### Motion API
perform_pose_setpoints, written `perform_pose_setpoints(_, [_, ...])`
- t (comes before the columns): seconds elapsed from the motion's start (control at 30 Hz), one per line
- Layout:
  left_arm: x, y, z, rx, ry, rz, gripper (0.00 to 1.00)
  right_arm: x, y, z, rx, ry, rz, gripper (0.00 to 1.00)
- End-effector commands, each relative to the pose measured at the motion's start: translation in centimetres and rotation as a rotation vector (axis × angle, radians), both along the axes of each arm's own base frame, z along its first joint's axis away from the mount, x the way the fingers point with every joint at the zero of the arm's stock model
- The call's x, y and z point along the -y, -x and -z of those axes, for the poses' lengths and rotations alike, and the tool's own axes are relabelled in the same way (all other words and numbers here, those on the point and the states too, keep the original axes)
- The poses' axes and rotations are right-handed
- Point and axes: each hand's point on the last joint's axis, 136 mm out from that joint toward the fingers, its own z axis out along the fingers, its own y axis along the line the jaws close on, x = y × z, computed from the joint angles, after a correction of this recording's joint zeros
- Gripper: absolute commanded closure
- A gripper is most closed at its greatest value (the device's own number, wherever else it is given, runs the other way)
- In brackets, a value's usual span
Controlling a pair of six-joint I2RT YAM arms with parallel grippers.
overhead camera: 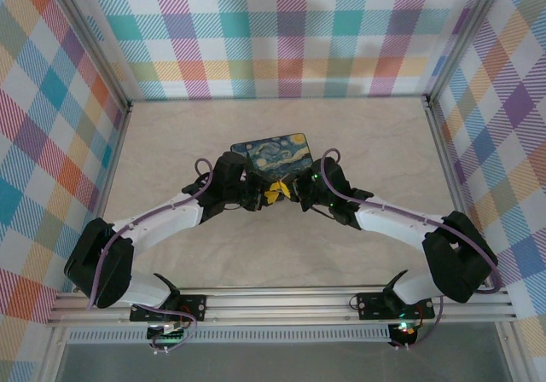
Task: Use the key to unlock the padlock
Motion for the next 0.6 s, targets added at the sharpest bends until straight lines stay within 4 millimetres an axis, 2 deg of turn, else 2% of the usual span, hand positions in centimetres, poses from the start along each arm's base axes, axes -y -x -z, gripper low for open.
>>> perform_pose_setpoints(0.0, [-0.1,-0.42,-1.36,0.026,0.022,-0.015,0.8,-0.94,-0.59,-2.53,0.041,-0.059,0.005,0.9])
perform_pose_setpoints(0.33, [-0.02,-0.69,-1.6,0.03,0.024,-0.023,0.84,-1.35,-0.72,-2.42,0.039,-0.067,0.001,0.9])
perform_pose_setpoints(0.4, [-0.07,-0.73,-1.54,0.03,0.02,-0.025,0.88,-1.45,-0.65,-2.4,0.039,-0.066,-0.004,0.9])
perform_pose_setpoints(0.5, [-0.39,-0.79,-1.2,0.029,0.003,-0.028,0.99,-1.37,-0.51,-2.4,0.041,-0.061,-0.007,0.88])
perform_pose_setpoints(0.57, [-0.82,-0.98,-1.06,0.044,-0.029,-0.022,1.0,-1.22,-0.39,-2.36,0.04,-0.055,-0.007,0.86])
